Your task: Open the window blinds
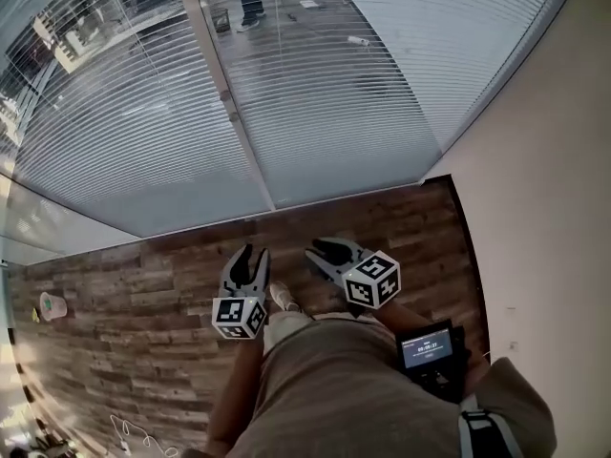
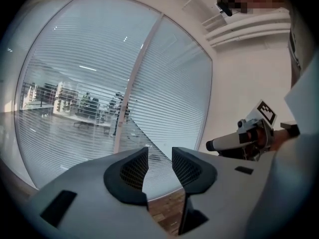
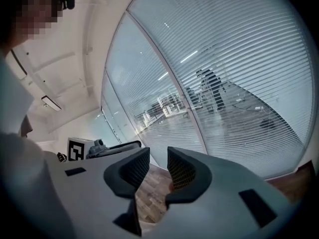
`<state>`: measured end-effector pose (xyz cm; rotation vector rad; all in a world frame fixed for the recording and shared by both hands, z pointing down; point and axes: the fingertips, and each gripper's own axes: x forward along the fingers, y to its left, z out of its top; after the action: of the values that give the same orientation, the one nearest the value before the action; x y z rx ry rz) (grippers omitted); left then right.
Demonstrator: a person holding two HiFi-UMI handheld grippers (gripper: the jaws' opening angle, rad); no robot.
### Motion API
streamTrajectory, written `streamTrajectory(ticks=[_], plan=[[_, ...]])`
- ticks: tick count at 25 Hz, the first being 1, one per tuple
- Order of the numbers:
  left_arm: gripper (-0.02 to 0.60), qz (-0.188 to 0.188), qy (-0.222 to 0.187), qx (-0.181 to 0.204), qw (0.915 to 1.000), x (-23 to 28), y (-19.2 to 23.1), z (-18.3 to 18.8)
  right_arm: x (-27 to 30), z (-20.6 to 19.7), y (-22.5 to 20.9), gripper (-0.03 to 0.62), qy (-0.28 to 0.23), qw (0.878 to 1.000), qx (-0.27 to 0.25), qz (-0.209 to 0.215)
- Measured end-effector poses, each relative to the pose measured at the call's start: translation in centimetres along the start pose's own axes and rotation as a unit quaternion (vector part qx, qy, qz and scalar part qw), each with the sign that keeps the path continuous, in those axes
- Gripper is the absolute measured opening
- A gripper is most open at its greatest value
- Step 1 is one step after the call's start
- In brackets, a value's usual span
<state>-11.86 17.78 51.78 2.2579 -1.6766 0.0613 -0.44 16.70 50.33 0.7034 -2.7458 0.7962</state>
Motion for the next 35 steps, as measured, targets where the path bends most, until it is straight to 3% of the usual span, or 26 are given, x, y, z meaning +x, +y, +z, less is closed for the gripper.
streamTrajectory(ticks=[11, 19, 28, 32, 35], plan=[[0.157, 0.019, 0.004, -0.009, 0.9998, -6.7, -11.7, -5.1, -12.6, -6.3, 2.5, 0.107, 0.013, 1.000, -0.009, 0.010], [0.158, 0.027, 0.004, -0.011, 0.9996, -10.2, -17.9, -7.3, -18.3, -9.0, 4.2, 0.107, 0.016, 1.000, -0.011, 0.022], [0.158, 0.040, 0.015, -0.005, 0.9991, -13.8, -20.7, -7.6, -21.2, -10.1, 6.4, 0.107, 0.000, 0.999, 0.001, 0.034], [0.158, 0.043, 0.020, 0.004, 0.9989, -14.7, -20.7, -6.6, -20.7, -9.6, 7.2, 0.107, -0.009, 0.999, 0.011, 0.040], [0.158, 0.043, 0.026, 0.003, 0.9987, -15.4, -20.5, -7.7, -20.4, -10.9, 7.9, 0.107, -0.008, 0.999, 0.018, 0.044]])
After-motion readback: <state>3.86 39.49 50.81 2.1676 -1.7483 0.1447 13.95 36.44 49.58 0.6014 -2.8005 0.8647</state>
